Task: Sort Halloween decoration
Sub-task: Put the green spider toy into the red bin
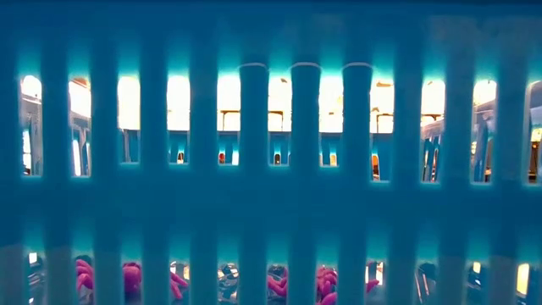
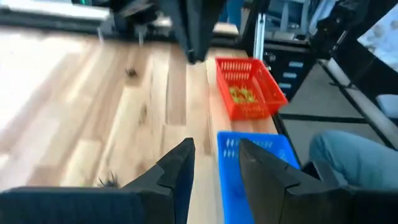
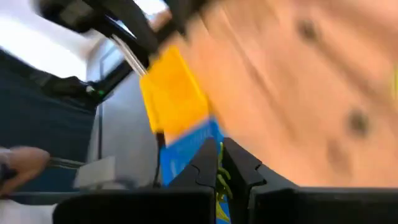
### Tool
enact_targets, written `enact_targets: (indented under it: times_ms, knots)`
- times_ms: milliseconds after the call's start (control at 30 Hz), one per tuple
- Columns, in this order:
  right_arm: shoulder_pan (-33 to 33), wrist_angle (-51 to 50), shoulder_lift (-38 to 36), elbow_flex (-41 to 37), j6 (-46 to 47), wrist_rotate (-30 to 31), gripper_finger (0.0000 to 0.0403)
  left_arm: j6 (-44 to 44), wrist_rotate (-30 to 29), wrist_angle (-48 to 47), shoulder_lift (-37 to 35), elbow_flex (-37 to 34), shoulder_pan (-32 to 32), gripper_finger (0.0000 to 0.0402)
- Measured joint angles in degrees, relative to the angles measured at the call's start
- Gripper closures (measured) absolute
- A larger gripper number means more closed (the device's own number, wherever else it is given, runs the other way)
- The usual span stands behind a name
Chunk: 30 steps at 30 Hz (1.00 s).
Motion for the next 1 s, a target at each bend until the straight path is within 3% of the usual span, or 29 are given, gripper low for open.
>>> enact_targets:
  times_ms: [167,433,667,1000]
  knots:
    - [9.18,-7.79,1.19,-0.01,24.49,-0.26,0.0402,-5.61,1.60,-5.65,0.04,-0.05,-0.26,0.0293]
    - [22.62,-11.13,6.16,-0.06,53.06,2.16,0.0402,-8.94,1.64,-6.67,0.04,-0.07,-1.93,0.0295]
    - [25.53,-14.07,11.00,-0.06,60.10,2.79,0.0391,-8.96,1.66,-6.47,0.07,-0.07,-3.58,0.0296]
    - [24.09,-14.21,11.23,-0.06,59.05,-0.06,0.0303,-10.46,3.17,-10.39,0.09,-0.11,-4.79,0.0296]
